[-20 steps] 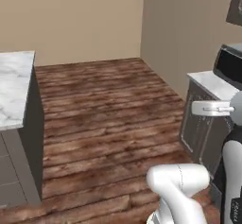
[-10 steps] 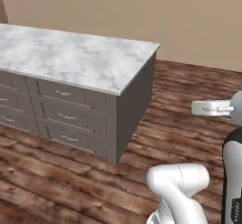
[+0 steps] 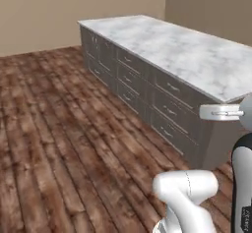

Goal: Grab the spray bottle from the cabinet, then place it next to the cutting board for sanitizing. Then grab the dish brush from the countertop next to the sink and place it next to the cutting board.

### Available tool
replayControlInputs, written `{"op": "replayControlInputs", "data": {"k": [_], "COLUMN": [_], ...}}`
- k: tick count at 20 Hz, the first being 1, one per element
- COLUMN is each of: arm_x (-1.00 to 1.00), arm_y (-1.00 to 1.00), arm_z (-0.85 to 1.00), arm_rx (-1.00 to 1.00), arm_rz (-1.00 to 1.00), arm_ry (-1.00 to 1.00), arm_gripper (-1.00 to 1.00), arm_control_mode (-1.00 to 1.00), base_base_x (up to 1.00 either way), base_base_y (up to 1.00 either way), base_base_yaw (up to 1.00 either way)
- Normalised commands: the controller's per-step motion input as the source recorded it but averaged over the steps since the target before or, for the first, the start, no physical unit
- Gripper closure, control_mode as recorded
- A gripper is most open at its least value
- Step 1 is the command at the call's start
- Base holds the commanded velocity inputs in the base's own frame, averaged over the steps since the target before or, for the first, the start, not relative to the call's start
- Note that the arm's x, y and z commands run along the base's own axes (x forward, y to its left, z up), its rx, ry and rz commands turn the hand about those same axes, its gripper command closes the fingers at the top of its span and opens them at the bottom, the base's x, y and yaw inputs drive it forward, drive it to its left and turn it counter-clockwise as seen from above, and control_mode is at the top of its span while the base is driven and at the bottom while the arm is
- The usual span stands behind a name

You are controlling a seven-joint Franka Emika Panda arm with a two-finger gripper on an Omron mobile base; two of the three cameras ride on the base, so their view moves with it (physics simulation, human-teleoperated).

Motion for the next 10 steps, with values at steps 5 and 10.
{"op": "replayControlInputs", "data": {"k": [5,10], "arm_x": [0.0,0.0], "arm_y": [0.0,0.0], "arm_z": [0.0,0.0], "arm_rx": [0.0,0.0], "arm_rz": [0.0,0.0], "arm_ry": [0.0,0.0], "arm_gripper": [-1.0,-1.0], "arm_control_mode": [1.0,1.0], "base_base_x": [0.0,0.0], "base_base_y": [0.0,0.0], "base_base_yaw": [1.0,1.0]}}
